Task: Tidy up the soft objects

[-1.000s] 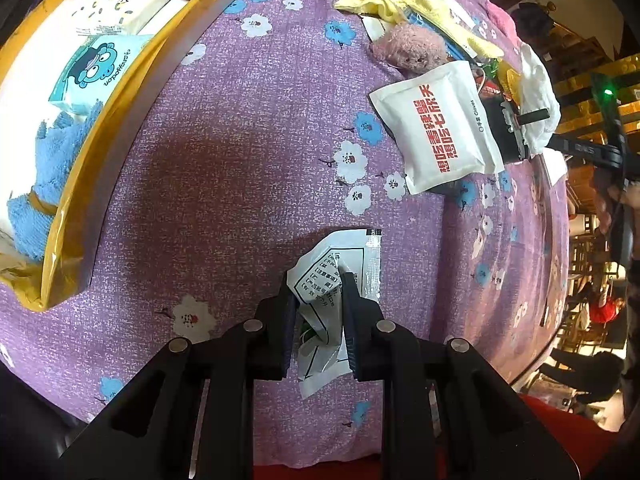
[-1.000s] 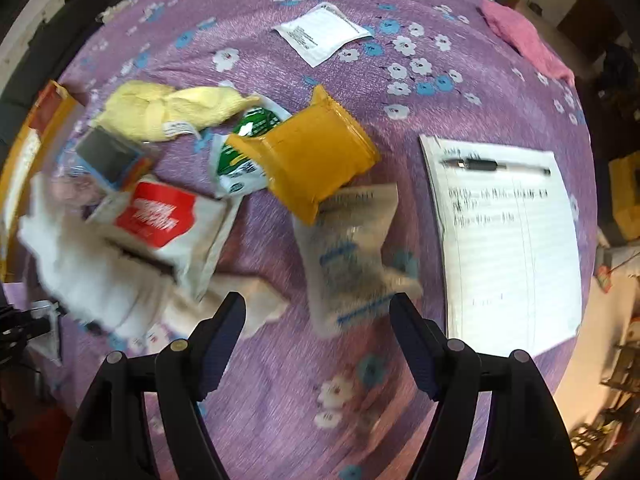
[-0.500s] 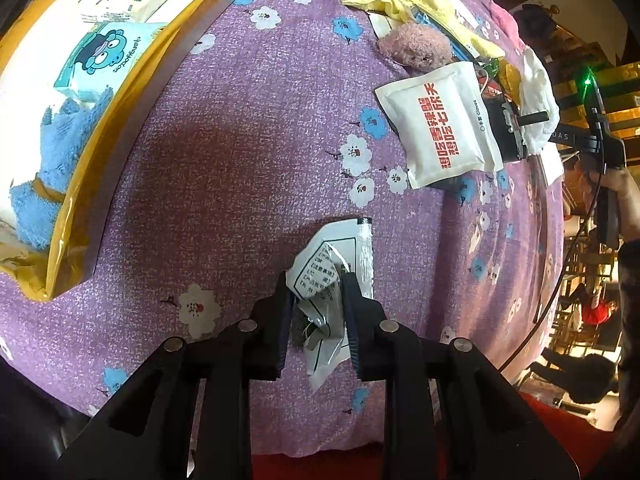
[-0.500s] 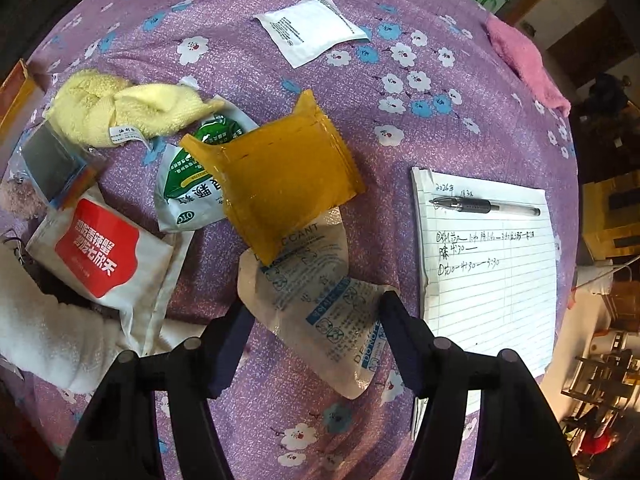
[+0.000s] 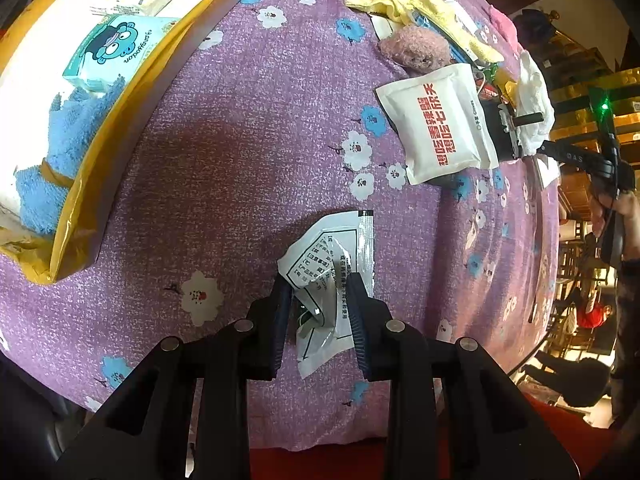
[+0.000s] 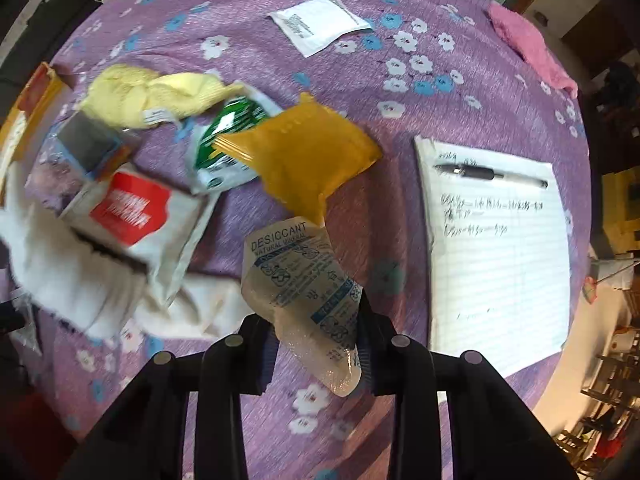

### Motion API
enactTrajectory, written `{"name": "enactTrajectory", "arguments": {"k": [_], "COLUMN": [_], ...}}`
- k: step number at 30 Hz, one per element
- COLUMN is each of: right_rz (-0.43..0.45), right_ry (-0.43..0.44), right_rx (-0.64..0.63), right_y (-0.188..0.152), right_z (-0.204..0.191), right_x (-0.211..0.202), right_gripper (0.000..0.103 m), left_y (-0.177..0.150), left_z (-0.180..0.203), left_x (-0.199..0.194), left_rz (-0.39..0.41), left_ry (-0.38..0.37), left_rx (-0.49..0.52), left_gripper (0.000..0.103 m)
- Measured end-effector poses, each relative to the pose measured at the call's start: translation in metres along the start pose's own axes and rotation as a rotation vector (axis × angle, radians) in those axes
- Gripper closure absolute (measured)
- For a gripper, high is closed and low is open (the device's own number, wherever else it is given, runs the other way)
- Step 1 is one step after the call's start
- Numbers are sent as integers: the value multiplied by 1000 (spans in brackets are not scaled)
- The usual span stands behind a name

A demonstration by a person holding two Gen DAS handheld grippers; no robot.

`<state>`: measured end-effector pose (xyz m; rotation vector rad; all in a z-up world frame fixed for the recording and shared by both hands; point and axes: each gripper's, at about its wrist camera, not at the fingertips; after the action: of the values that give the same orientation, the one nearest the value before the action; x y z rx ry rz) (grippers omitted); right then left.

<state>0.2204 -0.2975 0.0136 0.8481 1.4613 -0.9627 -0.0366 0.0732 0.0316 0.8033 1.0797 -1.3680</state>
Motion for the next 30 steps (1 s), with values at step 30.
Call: {"name": "enactTrajectory", "arguments": {"k": [30], "right_rz": [11], "right_ry": [225], "right_rx": [-309], "right_y": [-97], "right_z": [-171], "right_x": [-43], "right_gripper": [71], "left_y": [-4], "left_z": [28], "left_x": [-15], "left_rz": [47], "left_ry": [8], "left_rx": [119], "left_gripper": [87]}}
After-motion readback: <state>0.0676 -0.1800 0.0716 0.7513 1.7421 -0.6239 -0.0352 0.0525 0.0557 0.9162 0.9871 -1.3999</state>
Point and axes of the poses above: each gripper's, at about its wrist camera, not at the fingertips, and x roughly the way its jaws point, z to its right, y to its top, and after that the axes turned 11 degrees about -z, right-handed
